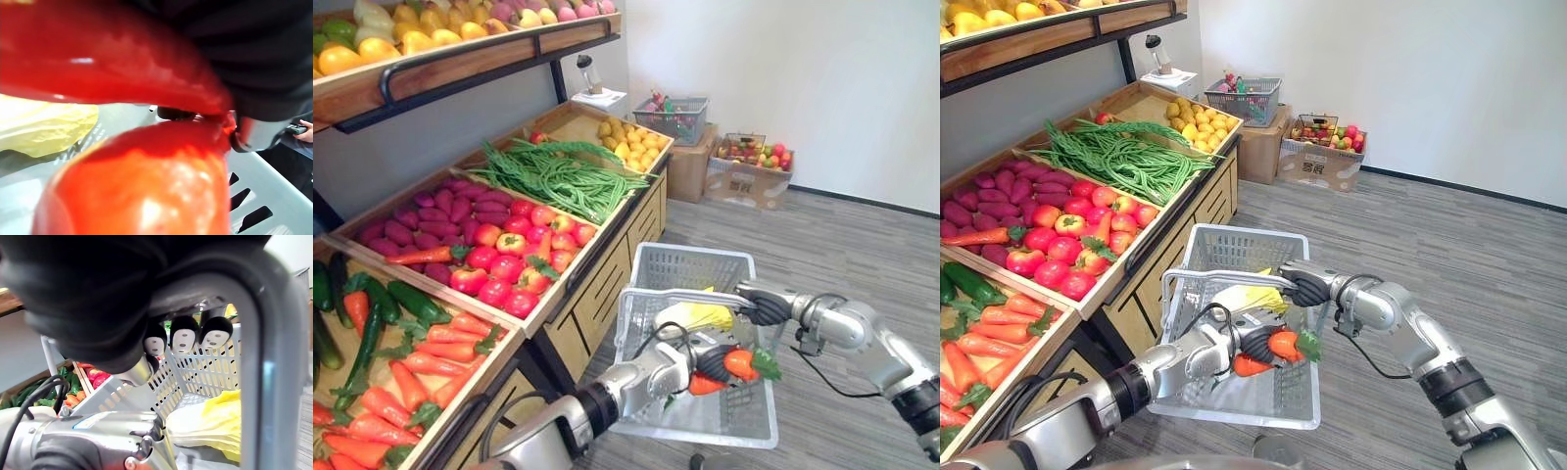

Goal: Pick vegetable in the basket

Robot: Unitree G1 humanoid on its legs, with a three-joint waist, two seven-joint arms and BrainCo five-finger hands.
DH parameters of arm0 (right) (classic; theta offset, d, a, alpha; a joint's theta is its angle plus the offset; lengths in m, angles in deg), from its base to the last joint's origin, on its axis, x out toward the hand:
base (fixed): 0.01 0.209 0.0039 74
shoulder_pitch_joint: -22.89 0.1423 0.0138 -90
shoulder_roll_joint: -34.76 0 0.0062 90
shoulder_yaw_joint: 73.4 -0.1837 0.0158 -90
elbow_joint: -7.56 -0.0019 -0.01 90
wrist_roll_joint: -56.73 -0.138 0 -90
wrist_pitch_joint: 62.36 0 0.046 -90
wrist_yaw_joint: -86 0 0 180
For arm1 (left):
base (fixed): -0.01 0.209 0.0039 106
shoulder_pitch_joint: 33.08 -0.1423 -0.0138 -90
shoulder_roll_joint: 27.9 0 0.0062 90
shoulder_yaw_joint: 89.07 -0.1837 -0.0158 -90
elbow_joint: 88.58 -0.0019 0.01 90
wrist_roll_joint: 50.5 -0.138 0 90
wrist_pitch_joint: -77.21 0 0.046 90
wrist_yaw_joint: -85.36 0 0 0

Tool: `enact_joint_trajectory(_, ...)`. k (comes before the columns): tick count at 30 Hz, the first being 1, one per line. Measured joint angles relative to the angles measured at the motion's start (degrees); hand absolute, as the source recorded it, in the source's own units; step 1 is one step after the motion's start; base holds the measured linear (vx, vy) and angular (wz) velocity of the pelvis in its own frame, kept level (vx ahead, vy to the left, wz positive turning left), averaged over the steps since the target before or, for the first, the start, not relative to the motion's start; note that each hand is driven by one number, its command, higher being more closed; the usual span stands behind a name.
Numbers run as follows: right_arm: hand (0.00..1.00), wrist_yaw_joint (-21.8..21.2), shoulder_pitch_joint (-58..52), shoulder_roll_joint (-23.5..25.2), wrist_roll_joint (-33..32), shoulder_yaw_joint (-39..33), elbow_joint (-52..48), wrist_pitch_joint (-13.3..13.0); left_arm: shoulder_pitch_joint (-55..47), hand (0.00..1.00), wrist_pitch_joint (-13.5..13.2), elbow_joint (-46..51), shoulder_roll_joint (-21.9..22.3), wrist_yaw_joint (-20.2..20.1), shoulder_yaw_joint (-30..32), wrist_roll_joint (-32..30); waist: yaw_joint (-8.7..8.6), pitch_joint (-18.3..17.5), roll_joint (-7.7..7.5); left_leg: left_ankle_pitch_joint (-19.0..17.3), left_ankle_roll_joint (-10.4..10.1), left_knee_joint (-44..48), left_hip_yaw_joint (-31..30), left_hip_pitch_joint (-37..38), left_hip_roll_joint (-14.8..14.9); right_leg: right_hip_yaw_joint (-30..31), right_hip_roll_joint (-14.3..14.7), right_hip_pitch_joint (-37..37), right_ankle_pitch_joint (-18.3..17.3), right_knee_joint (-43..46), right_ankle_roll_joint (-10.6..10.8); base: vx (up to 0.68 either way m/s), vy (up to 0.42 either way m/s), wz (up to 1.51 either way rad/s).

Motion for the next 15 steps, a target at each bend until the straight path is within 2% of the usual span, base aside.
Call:
enact_joint_trajectory(4, 1.00, -0.12, 1.14, -0.03, -0.02, 0.00, 1.41, 0.00, 0.01, 1.00, 0.21, -2.20, 0.06, 0.78, 0.71, -1.18, -0.18, 0.43, 0.34, -0.05, -0.07, 0.00, 0.10, 0.03, -0.01, 0.20, 0.07, -0.06, 0.00, 0.05, 0.00, -0.04, 0.045, -0.02)
enact_joint_trajectory(5, 1.00, -0.44, 1.50, -0.03, -0.02, 0.00, 1.42, -0.01, 0.01, 0.00, 0.60, -2.42, 0.06, 1.09, 0.79, -2.34, -0.19, 0.67, 0.50, -0.07, -0.09, 0.01, 0.18, 0.04, -0.01, 0.27, 0.10, -0.10, 0.00, 0.08, 0.00, -0.04, 0.038, -0.02)
enact_joint_trajectory(15, 1.00, -2.55, 1.63, -0.03, -0.17, -0.01, 3.10, -1.18, -0.01, 0.00, 4.18, -4.13, -0.07, 1.40, 3.71, -5.12, -0.19, 1.23, 0.99, -0.15, -0.21, 0.00, 0.28, 0.00, -0.01, 0.40, 0.16, -0.16, 0.00, 0.09, 0.00, -0.04, 0.041, -0.01)
